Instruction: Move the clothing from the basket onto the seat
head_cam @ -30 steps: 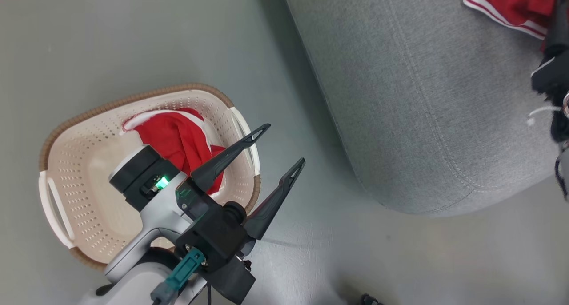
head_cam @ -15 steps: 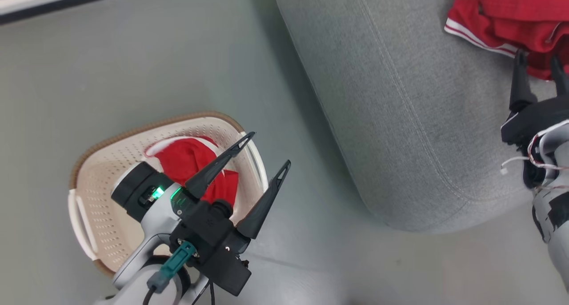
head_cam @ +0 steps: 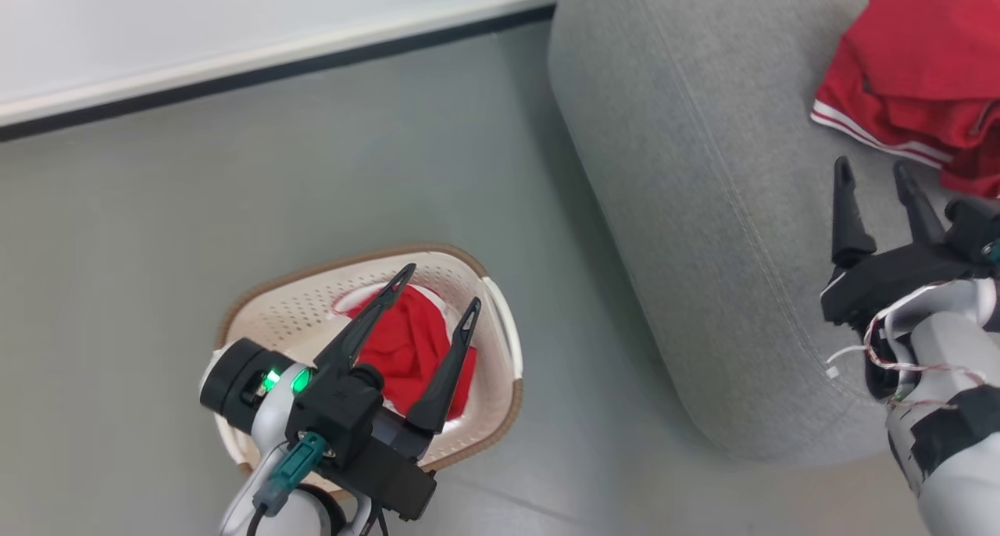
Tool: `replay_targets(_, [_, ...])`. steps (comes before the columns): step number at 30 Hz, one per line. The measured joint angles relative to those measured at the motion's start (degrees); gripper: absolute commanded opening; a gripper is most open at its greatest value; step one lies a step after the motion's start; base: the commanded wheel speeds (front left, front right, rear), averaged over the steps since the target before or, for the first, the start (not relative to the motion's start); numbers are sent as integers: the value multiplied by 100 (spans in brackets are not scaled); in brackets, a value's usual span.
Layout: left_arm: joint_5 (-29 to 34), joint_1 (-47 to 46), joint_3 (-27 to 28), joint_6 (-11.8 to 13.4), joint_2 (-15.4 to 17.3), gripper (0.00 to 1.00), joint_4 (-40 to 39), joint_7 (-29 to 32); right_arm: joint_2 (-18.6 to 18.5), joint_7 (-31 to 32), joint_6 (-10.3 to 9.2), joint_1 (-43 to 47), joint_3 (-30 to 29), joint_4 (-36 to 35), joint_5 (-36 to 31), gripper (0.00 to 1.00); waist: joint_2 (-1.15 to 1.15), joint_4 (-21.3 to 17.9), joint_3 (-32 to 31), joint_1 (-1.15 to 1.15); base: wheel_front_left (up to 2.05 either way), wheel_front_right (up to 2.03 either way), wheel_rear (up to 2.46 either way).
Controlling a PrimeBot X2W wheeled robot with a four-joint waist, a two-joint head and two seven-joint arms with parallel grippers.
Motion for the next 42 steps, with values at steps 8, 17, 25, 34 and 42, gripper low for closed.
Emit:
replay_targets(8, [-108, 298, 238, 254, -107, 100, 232, -148, 170, -8, -263, 723, 100, -1003, -278, 100, 0, 386, -393, 0, 0, 0, 0])
replay_targets(17, [-242, 531, 550, 422, -146, 100, 390, -275, 293, -15, -510, 1441, 293, -1913, -637, 100, 0, 710, -763, 0, 0, 0, 0])
replay_targets(25, [-363, 851, 954, 523, -138, 100, 454, -376, 334, -23, -659, 2092, 369, -2652, -805, 100, 0, 927, -1060, 0, 0, 0, 0])
replay_targets(34, [-400, 1148, 1222, 578, -155, 100, 458, -453, 339, -24, -758, 2761, 339, -3216, -883, 100, 0, 1059, -1270, 1, 0, 0, 0])
replay_targets(42, [-402, 1438, 1389, 582, -226, 100, 459, -475, 330, -23, -805, 3172, 250, -3597, -1005, 100, 0, 1086, -1451, 1, 0, 0, 0])
